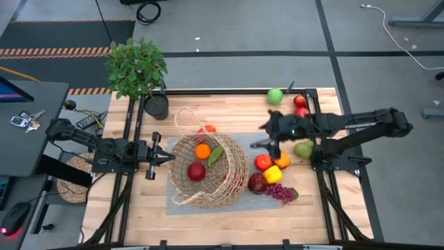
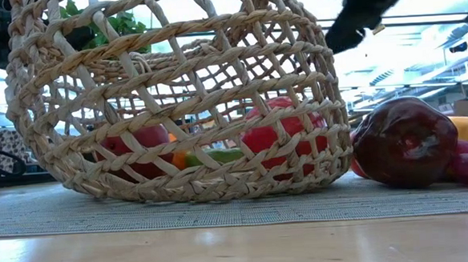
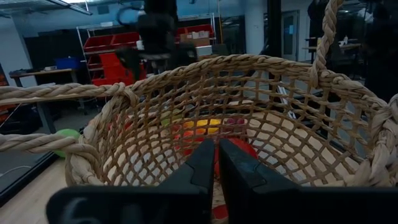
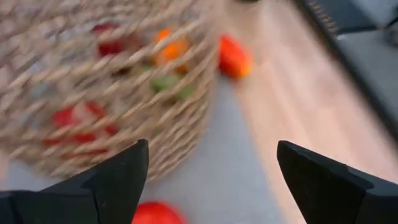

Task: Build produce basket
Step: Put the red apple into the brown woven basket

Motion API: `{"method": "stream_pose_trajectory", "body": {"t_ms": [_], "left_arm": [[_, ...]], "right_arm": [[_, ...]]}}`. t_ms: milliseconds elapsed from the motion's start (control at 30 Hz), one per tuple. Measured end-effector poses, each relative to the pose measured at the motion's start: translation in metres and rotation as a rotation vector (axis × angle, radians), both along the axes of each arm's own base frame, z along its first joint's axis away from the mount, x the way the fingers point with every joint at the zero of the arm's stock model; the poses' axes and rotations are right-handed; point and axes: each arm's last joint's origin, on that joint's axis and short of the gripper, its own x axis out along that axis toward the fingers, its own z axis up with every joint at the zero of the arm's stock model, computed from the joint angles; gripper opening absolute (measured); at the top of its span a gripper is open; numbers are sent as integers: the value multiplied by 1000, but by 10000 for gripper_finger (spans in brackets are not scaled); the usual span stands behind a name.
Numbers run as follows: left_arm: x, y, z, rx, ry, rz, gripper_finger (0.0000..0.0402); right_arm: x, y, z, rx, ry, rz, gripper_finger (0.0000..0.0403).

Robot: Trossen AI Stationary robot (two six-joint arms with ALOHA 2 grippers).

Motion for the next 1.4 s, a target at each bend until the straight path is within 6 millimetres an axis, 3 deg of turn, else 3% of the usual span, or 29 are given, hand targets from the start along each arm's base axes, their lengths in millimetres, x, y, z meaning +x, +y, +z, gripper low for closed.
{"method": "stream_pose_trajectory", "body": {"t_ms": [233,600,1000,1400], "left_arm": [[0,0,0,0,0,0,36],[0,0,0,0,0,0,29],[0,0,0,0,0,0,29],[0,0,0,0,0,0,35]], "right_arm": [[0,54,-40,62,128,179,358],[16,120,-69,-61,82,356,358],[26,153,-108,-143,129,407,373],[31,161,-139,-295,176,329,376]]}}
